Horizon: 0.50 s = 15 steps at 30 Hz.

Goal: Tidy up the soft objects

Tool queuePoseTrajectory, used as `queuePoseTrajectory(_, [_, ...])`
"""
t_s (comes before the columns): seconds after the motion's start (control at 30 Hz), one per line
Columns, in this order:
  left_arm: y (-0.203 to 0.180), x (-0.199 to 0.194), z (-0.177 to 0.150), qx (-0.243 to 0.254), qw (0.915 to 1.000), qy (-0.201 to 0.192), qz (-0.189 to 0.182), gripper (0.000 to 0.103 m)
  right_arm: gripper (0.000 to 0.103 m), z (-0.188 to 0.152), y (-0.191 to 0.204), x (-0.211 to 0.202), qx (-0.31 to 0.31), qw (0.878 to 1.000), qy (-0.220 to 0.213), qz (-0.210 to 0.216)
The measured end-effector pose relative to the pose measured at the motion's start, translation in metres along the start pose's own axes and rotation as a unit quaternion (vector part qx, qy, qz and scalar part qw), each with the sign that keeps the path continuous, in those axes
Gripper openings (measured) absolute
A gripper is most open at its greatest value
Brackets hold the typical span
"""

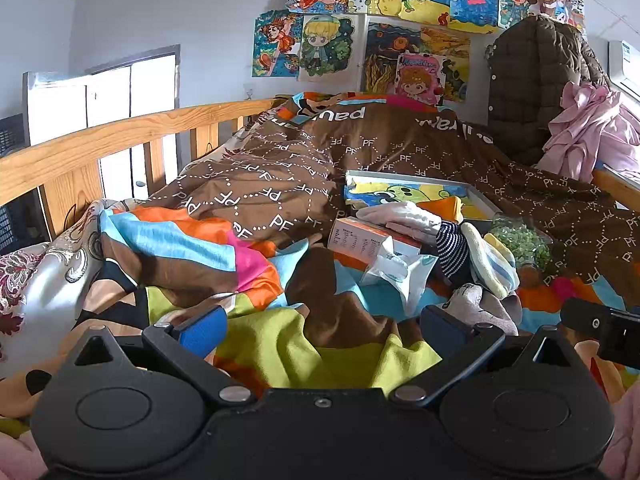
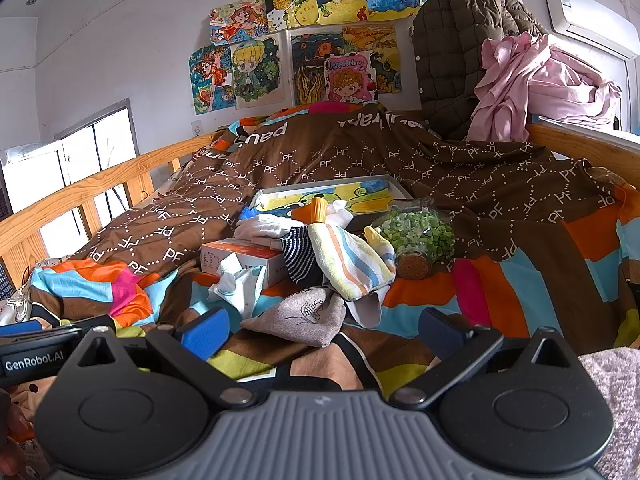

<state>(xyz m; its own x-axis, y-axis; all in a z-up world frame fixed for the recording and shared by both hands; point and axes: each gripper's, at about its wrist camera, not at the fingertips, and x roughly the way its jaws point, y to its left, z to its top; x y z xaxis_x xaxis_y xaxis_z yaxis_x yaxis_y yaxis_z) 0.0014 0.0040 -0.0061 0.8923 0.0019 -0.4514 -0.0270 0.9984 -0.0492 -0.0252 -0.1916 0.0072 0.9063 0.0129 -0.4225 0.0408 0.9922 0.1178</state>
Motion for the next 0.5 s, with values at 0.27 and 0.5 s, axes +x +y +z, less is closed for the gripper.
queuePoseTrajectory(0.27, [0.0006,0.0007,-0.0007,0.0,1.0,0.0,0.0,0.102,0.103,-0.0001,-0.0001,0.0001,0.0,1.0,0.0,0.0])
queuePoseTrajectory(0.5, [0.0008,0.001,-0.0009,0.0,1.0,0.001,-0.001,0.102,0.103,-0.0004,-0.0002,0.0003,0.001,1.0,0.0,0.0])
